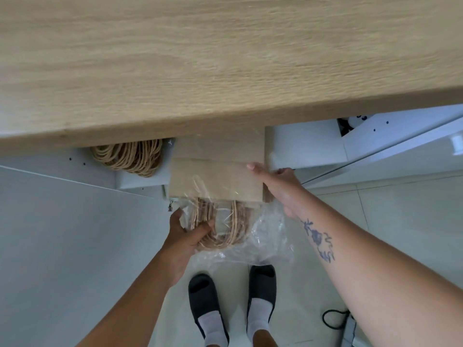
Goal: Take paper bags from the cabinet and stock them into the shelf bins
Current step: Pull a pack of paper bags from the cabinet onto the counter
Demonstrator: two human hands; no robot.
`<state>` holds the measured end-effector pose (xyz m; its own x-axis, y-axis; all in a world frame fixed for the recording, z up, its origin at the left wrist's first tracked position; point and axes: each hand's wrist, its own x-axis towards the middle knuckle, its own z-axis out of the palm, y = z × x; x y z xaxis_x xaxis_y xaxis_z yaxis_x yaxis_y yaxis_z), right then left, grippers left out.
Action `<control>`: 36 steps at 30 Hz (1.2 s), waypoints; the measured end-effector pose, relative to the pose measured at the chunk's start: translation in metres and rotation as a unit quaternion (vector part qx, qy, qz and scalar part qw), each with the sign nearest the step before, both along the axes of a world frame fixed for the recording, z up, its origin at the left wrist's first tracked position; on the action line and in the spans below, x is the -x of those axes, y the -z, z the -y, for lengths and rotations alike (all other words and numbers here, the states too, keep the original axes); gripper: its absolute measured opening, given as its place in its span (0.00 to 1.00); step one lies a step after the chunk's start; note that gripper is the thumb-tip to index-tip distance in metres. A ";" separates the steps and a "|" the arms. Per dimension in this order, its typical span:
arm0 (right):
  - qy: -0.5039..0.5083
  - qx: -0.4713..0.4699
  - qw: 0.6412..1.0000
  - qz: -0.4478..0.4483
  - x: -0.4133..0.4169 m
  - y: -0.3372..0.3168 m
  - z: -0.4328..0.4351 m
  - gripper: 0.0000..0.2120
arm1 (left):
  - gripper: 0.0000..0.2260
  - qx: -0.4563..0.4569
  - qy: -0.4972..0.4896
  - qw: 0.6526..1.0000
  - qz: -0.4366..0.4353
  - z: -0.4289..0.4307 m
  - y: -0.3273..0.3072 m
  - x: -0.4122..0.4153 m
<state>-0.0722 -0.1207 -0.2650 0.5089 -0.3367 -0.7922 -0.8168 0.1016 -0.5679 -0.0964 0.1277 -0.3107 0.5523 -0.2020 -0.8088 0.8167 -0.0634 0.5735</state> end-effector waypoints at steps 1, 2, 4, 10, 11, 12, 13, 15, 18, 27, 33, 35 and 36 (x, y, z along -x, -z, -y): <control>-0.004 -0.019 1.000 -0.007 0.002 0.005 -0.004 0.40 | 0.52 0.001 0.010 1.000 -0.003 -0.001 -0.001 0.005; -0.006 -0.030 0.999 -0.019 0.003 0.009 -0.006 0.43 | 0.52 -0.005 0.019 1.000 -0.005 -0.004 -0.003 0.008; 0.005 -0.055 0.998 -0.038 0.006 0.016 -0.006 0.49 | 0.52 -0.011 0.042 0.999 -0.011 -0.009 -0.004 0.010; 0.021 -0.089 0.995 -0.031 0.008 0.041 0.002 0.57 | 0.37 0.020 0.040 0.999 0.001 -0.023 -0.013 -0.030; 0.022 -0.090 0.995 -0.028 0.008 0.040 0.002 0.51 | 0.40 0.001 0.018 1.000 0.006 -0.024 -0.014 -0.045; 0.024 -0.090 0.995 -0.024 0.008 0.037 0.001 0.43 | 0.44 -0.017 0.015 1.000 0.007 -0.025 -0.016 -0.060; 0.024 -0.093 0.995 -0.017 0.007 0.033 0.001 0.36 | 0.44 -0.031 0.025 0.999 0.008 -0.023 -0.018 -0.073; 0.017 -0.101 0.995 -0.006 0.008 0.034 0.003 0.31 | 0.40 -0.020 0.063 0.998 0.007 -0.016 -0.029 -0.090; 0.005 -0.123 0.992 0.006 0.014 0.033 0.004 0.29 | 0.34 0.001 0.118 0.993 -0.007 0.000 -0.040 -0.098; -0.031 -0.135 0.990 -0.003 0.070 0.000 -0.002 0.36 | 0.40 -0.117 0.088 0.989 0.008 0.008 -0.067 -0.025; -0.008 -0.088 0.996 0.012 0.130 -0.055 -0.013 0.22 | 0.35 -0.145 0.090 0.985 0.016 0.013 -0.112 0.044; 0.009 -0.071 0.997 0.030 0.148 -0.079 -0.017 0.17 | 0.27 -0.138 0.067 0.988 0.020 0.014 -0.136 0.060; 0.014 -0.066 0.997 0.039 0.157 -0.093 -0.019 0.17 | 0.25 -0.132 0.062 0.989 0.025 0.014 -0.149 0.068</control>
<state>-0.2288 -0.1016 -0.1722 0.5621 -0.2473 -0.7892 -0.7665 0.2027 -0.6094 -0.1641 0.1133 -0.1620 0.5770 -0.0568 -0.8148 0.7644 -0.3140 0.5631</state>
